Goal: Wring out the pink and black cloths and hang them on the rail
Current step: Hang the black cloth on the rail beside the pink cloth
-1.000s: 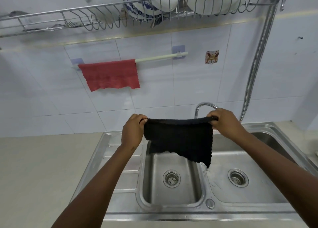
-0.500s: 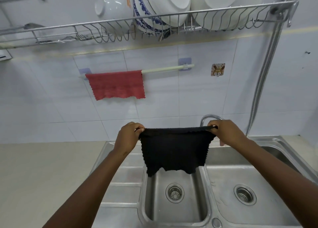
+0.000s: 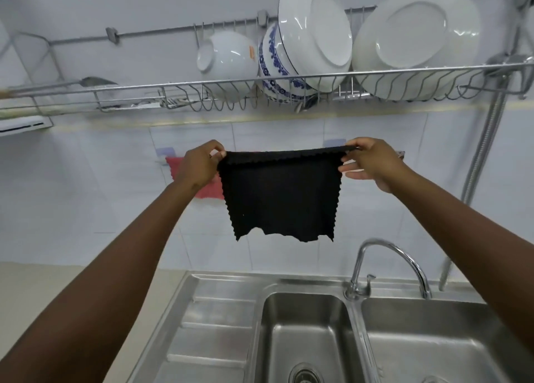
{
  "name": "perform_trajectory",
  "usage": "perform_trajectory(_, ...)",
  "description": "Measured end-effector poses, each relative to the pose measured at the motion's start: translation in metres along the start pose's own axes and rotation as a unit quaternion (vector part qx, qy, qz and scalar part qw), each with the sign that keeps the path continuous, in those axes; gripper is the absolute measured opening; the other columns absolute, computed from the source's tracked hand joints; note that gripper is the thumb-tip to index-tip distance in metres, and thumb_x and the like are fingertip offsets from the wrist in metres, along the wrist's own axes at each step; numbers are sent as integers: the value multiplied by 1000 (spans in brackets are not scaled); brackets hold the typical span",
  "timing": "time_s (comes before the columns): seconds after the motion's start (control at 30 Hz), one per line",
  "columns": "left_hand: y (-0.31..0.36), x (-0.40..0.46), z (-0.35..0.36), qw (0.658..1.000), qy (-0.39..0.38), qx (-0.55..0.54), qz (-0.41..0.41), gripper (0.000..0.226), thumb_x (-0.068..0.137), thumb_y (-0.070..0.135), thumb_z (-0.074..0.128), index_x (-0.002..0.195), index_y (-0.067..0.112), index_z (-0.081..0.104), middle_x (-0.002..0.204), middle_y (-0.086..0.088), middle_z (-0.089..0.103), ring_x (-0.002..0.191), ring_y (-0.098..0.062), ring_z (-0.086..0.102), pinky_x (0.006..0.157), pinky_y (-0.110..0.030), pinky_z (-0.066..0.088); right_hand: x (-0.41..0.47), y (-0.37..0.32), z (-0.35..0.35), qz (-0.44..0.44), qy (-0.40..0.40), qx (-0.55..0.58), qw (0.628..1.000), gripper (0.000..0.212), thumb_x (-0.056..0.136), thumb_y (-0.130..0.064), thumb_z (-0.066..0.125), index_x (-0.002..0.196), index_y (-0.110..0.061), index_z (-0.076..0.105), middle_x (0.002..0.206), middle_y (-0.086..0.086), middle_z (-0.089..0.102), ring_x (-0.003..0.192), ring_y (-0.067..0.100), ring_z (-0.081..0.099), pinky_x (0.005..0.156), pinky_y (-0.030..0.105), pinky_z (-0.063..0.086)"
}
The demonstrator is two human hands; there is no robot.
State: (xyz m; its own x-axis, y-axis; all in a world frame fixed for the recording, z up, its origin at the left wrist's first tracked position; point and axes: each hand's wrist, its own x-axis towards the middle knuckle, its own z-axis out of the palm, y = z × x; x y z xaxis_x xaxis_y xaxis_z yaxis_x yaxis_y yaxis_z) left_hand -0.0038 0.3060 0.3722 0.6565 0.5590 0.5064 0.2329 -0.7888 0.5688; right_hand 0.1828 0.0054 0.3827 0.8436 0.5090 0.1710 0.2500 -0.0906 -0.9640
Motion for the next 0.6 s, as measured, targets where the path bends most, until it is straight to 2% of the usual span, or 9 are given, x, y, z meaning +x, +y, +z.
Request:
perform_trajectory(0.17,-3,59,-1,989,-13,-124,-77,9,94,22,58,85,23,60,76,-9,68,46,-8,67,45,-18,49,48,-17,19,-9,22,38,999,14,94,-6,48,97,-13,60,86,9,62,71,20,64,60,27,54)
perform_trajectory(0.2,-3,69,1,985,-11,-146,-90,8,94,19,58,86,21,60,80,-12,69,51,-10,69,45,-19,50,59,-20,23,-14,24,45,999,14,94,-5,48,100,-11,59,90,10,62,74,20,64,62,27,54)
perform_trajectory(0.3,-3,97,7,977,23,-185,-106,18,90,6,60,80,21,58,96,-14,66,79,-25,70,65,-32,55,91,-26,34,-39,25,37,998,18,94,0,46,106,-4,60,105,21,63,99,30,64,77,36,56)
perform_trajectory(0.37,-7,108,16,966,22,-238,-104,31,89,-4,54,73,23,57,92,-13,61,80,-27,62,63,-30,53,110,-22,39,-77,38,-56,995,22,93,-1,49,111,0,62,116,24,63,106,31,61,93,38,52)
perform_trajectory(0.4,-12,110,23,968,17,-235,-89,34,88,-7,51,73,23,58,89,-12,61,80,-26,60,62,-30,51,115,-17,40,-104,41,-126,986,22,92,-2,51,110,0,64,116,22,64,102,28,60,91,32,50)
perform_trajectory(0.43,-19,111,32,977,12,-202,-69,34,88,-6,52,74,23,61,88,-9,64,80,-24,61,66,-31,49,119,-10,41,-133,36,-196,971,21,91,-3,53,108,-1,66,115,20,65,99,26,60,86,26,48)
perform_trajectory(0.5,-35,111,49,993,-23,-110,-31,24,88,3,59,81,24,69,94,0,71,86,-16,64,77,-23,49,124,9,42,-188,-4,-324,927,20,90,-8,58,105,-2,69,112,17,66,101,29,60,86,27,44)
perform_trajectory(0.57,-47,108,62,997,-72,-34,-5,14,88,16,65,87,27,74,98,8,73,91,-8,64,83,-16,46,126,29,42,-237,-46,-458,855,22,89,-21,61,103,-9,72,110,11,66,104,31,57,87,33,44)
perform_trajectory(0.6,-53,108,67,996,-84,13,4,11,87,25,66,88,31,75,97,12,74,90,-5,63,83,-16,46,128,38,42,-258,-36,-509,820,23,89,-30,61,101,-15,73,108,7,65,103,30,55,83,36,45)
